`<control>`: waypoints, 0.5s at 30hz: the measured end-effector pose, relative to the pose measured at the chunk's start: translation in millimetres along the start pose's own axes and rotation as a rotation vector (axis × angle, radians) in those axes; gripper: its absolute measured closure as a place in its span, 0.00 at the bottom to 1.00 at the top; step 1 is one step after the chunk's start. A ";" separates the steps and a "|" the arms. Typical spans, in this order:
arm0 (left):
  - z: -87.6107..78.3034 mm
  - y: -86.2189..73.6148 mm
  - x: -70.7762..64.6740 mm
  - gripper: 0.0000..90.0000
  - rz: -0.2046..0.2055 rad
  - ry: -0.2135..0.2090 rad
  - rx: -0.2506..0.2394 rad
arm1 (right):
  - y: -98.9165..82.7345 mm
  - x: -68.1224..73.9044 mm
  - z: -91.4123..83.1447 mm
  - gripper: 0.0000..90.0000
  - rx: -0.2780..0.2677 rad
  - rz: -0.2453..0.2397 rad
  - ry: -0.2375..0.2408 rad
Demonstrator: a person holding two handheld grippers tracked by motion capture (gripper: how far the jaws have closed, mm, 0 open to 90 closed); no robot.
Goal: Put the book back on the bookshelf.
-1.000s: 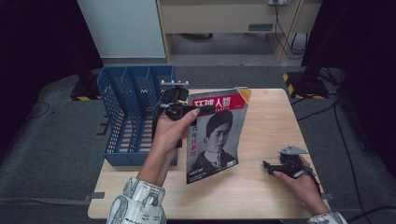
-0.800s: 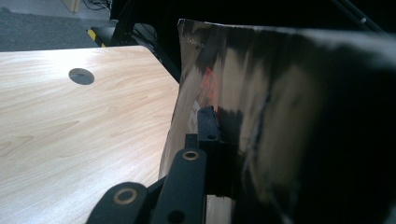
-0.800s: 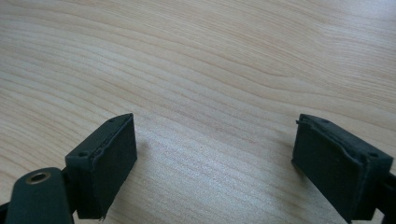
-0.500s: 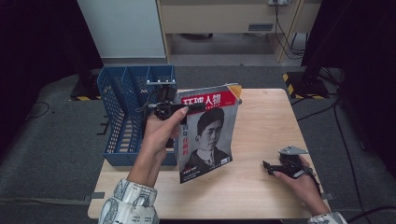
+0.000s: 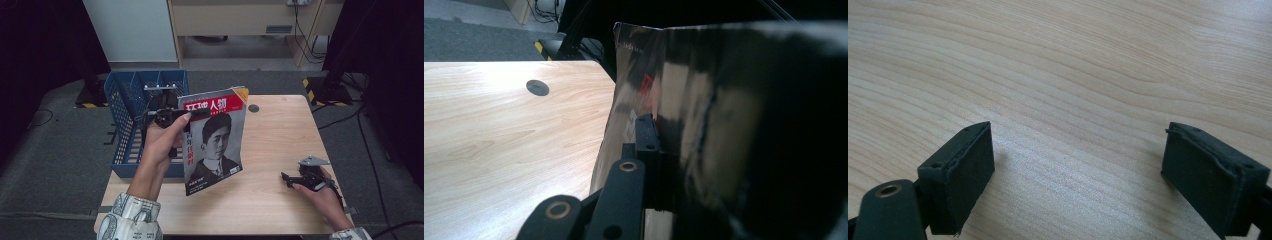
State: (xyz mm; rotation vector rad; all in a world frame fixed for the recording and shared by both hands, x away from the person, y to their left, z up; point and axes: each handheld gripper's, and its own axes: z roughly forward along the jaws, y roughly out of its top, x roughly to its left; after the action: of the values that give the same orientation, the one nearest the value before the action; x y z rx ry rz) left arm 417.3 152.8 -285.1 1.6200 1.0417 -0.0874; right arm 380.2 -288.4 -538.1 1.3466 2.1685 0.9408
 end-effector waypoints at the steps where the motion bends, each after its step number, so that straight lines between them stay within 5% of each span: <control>1: -0.4 0.0 0.1 0.96 -0.001 0.001 -0.002 | 0.0 0.0 0.0 0.15 0.000 0.000 0.000; 15: -11.2 4.2 2.5 0.96 -0.007 0.016 -0.022 | 0.1 0.7 0.1 0.15 0.002 0.003 0.004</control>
State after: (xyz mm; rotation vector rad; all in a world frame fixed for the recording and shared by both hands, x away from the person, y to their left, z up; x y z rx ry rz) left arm 416.4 163.6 -279.3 1.5994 1.0574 -0.0672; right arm 380.0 -287.8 -538.1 1.3509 2.1718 0.9432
